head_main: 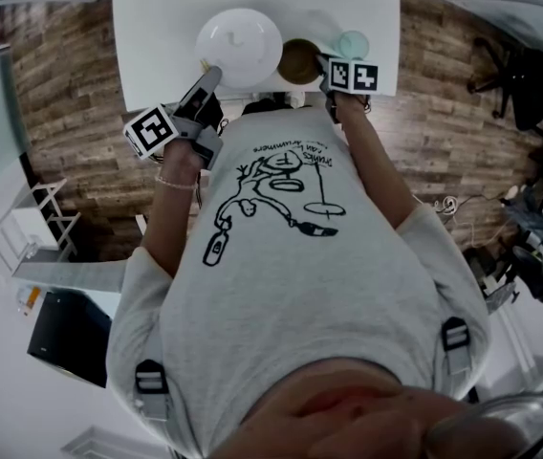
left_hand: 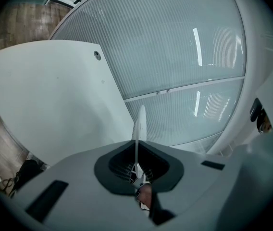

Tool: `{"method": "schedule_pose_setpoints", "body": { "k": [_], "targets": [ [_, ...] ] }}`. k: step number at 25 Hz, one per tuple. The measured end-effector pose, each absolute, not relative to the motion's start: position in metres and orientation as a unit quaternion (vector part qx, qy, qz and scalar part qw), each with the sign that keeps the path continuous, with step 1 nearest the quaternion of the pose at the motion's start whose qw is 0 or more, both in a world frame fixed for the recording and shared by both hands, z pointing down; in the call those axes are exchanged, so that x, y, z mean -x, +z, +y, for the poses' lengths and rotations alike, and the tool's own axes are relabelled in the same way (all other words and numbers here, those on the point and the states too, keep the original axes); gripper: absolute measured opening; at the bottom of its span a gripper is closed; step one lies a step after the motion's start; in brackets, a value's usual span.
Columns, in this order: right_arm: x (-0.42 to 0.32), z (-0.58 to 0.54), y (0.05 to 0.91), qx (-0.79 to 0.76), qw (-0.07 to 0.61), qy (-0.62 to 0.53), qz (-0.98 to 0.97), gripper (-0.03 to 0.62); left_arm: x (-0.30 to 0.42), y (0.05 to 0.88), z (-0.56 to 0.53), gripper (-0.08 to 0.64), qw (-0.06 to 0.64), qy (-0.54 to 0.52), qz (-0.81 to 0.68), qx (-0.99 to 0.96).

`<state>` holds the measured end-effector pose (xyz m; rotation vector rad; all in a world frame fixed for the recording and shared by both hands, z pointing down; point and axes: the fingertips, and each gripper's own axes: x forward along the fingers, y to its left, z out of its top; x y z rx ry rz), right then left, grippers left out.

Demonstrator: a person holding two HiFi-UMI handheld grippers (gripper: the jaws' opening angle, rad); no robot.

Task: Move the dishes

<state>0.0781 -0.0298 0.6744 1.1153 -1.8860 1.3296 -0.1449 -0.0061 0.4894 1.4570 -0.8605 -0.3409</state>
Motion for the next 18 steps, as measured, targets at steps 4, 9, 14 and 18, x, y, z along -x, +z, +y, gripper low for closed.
{"method": "schedule_pose_setpoints", "body": {
  "k": [4,9,14,18],
  "targets": [
    [-0.082,-0.030,0.683,-0.425,0.288,0.497,-0.700,0.041,0.145,0.490,-0.006,0.011,0.656,-0.156,-0.379,-0.634],
    [-0.085,-0.030,0.690,-0.434,0.291,0.495,-0.695,0.041,0.145,0.491,-0.006,0.011,0.654,-0.154,-0.380,-0.635],
    [-0.087,-0.030,0.694,-0.438,0.285,0.496,-0.693,0.041,0.144,0.491,-0.005,0.011,0.654,-0.151,-0.379,-0.637],
    [-0.087,-0.029,0.698,-0.438,0.290,0.494,-0.693,0.041,0.144,0.490,-0.006,0.011,0.654,-0.153,-0.377,-0.638]
  ]
}}
